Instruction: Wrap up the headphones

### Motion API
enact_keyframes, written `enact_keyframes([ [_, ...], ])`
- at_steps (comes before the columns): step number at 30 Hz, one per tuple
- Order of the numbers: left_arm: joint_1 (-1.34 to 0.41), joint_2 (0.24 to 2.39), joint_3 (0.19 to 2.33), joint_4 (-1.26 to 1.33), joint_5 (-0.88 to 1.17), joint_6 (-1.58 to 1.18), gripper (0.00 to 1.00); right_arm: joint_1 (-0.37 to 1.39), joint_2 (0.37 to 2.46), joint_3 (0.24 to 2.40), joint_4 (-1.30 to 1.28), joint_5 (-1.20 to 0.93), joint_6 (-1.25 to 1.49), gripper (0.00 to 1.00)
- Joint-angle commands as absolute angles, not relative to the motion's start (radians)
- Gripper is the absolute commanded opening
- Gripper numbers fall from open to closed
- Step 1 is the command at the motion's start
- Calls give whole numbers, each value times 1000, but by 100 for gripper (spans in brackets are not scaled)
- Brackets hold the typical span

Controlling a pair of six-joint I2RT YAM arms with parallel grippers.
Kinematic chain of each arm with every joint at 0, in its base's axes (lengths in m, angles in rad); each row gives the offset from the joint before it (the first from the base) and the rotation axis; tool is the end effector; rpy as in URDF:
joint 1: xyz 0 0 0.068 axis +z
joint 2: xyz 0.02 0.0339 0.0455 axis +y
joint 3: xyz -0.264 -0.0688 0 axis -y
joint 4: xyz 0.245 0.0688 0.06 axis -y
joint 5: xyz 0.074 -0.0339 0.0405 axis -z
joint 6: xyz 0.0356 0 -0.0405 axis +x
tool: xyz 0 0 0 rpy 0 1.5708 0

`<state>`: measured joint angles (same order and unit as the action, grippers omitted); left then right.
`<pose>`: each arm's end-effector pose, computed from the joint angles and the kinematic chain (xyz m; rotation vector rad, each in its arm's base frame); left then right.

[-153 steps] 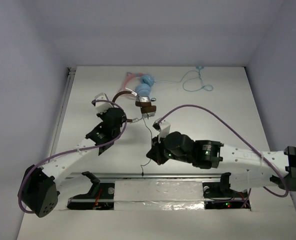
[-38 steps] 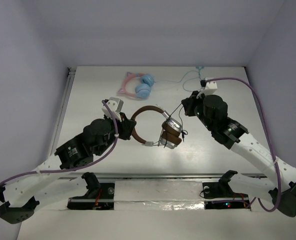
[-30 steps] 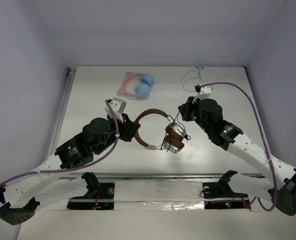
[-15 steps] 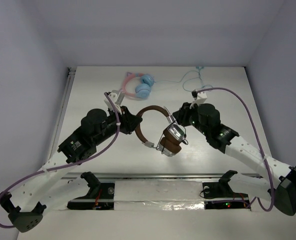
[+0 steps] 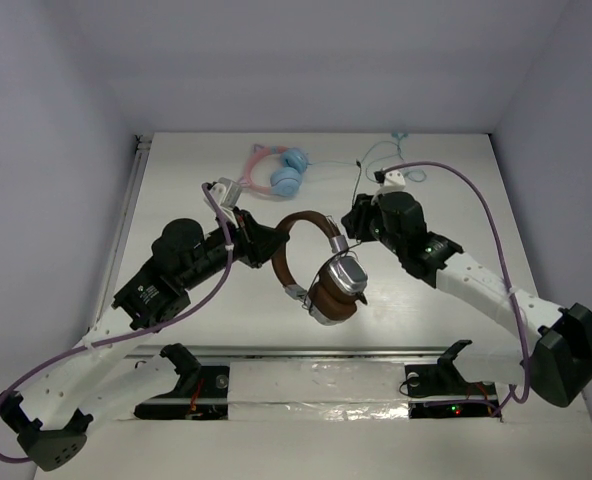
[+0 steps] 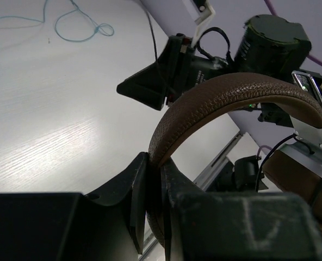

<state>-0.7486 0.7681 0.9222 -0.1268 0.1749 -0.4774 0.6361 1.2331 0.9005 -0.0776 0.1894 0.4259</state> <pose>0.1218 -0.1216 0.3968 0.3693 1.6101 -1.0907 0.2321 0.1631 0.2959 -0.0861 2.0061 0.5012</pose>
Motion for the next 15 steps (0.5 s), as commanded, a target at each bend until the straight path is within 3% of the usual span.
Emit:
enact_keyframes([
  [1,-741,756,936,-20,163,-534,0,632,1140,853,-17,167,430,44],
  [6,-732,781,971,-31,129,-534,0,632,1014,732,107,28,420,42],
  [13,-732,793,977,-25,106,-549,0,632,1003,693,184,-192,399,43],
  [15,-732,793,980,-25,95,-555,0,632,977,672,196,-193,416,34],
])
